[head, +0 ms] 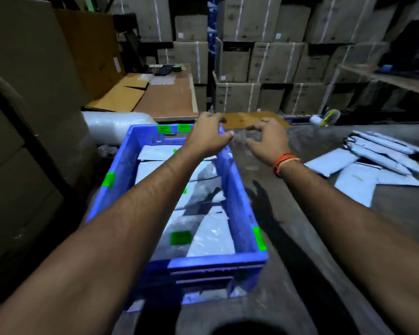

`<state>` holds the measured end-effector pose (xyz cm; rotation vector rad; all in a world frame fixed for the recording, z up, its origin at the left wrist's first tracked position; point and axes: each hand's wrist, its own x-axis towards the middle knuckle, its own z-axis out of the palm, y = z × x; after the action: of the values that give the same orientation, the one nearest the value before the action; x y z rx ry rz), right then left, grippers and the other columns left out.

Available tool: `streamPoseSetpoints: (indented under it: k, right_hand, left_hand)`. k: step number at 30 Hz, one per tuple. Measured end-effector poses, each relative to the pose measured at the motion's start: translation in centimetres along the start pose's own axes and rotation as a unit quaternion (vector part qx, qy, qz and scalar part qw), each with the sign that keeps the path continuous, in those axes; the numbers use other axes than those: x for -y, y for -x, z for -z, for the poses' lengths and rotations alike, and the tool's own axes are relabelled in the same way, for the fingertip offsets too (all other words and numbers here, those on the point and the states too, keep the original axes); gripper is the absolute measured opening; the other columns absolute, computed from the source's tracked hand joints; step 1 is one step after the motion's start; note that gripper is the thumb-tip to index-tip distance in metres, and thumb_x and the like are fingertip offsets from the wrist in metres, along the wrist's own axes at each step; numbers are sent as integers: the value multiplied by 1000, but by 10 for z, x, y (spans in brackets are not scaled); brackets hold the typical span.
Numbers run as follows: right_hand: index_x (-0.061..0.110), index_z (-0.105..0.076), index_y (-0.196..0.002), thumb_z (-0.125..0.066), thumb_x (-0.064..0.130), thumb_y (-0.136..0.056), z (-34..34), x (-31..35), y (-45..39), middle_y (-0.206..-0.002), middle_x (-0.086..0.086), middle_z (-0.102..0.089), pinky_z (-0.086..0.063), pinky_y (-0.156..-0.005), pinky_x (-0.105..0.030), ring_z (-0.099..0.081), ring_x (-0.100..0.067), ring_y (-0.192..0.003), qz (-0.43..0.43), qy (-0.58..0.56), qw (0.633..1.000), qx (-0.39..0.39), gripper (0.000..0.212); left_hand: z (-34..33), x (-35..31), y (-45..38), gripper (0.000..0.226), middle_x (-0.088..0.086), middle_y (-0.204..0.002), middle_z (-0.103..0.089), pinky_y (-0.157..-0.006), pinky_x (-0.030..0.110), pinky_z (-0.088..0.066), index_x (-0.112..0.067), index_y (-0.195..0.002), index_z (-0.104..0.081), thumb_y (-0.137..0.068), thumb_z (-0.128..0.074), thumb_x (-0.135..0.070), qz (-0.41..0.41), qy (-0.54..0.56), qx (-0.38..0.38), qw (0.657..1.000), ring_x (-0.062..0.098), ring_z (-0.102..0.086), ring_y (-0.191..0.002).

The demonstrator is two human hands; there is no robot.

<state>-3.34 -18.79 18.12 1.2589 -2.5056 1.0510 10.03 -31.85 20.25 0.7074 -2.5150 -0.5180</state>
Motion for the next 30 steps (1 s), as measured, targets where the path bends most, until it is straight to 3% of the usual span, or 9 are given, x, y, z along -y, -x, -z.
streamPoseSetpoints:
  k: [7, 10, 13, 21, 24, 27, 30]
  right_hand:
    - [12, -74, -115, -73, 17, -76, 73, -117, 58, -115, -13, -71, -43, -99, -31, -60, -32, -116, -76, 70, 995, 10, 39]
    - [12, -75, -113, -71, 21, -76, 91, -170, 71, -111, -11, -73, -47, -93, -30, -65, -28, -107, -128, 40, 991, 2, 39]
    - [11, -75, -112, -71, 12, -79, 101, -227, 78, -109, -11, -74, -46, -87, -26, -66, -27, -105, -169, 33, 985, 11, 34]
    - [10, -75, -114, -72, 10, -76, 115, -381, 82, -113, -11, -73, -46, -96, -28, -66, -28, -108, -192, -4, 976, 100, 38]
    - [11, -76, -109, -71, 13, -72, 111, -418, 85, -111, -13, -73, -48, -96, -28, -67, -27, -105, -212, -38, 970, 110, 38]
    - [22, -76, -100, -60, 23, -62, 104, -446, 83, -100, -17, -69, -54, -80, -26, -68, -24, -81, -263, -92, 955, 99, 41]
    - [35, -71, -86, -57, 30, -55, 84, -480, 78, -90, -9, -70, -62, -70, -40, -70, -24, -70, -327, -176, 925, 82, 34]
  left_hand:
    - [-53, -105, -9, 53, 20, -137, -53, -101, 29, -40, -13, -137, -57, -92, -64, -43, -49, 43, 26, 998, 32, -52, -127]
    - [-78, -152, -17, 53, 21, -132, -56, -97, 30, -43, -14, -135, -59, -92, -63, -44, -61, 45, 41, 996, 33, -54, -123]
    - [-118, -192, -26, 48, 19, -129, -63, -97, 32, -45, -10, -127, -64, -92, -63, -42, -73, 13, 73, 995, 32, -53, -126]
    - [-270, -258, -33, 54, 14, -134, -61, -95, 32, -45, -12, -136, -60, -90, -66, -40, 15, -10, 192, 981, 29, -55, -124]
    - [-310, -273, -33, 48, 15, -128, -64, -94, 34, -49, -11, -128, -65, -87, -67, -36, 38, -23, 210, 977, 30, -57, -121]
    - [-342, -285, -32, 44, 16, -114, -67, -84, 36, -51, -4, -120, -66, -85, -71, -30, 51, -20, 218, 974, 31, -60, -108]
    - [-365, -289, -32, 36, 12, -97, -62, -72, 36, -46, 0, -101, -60, -80, -74, -26, 77, -12, 219, 973, 32, -60, -98]
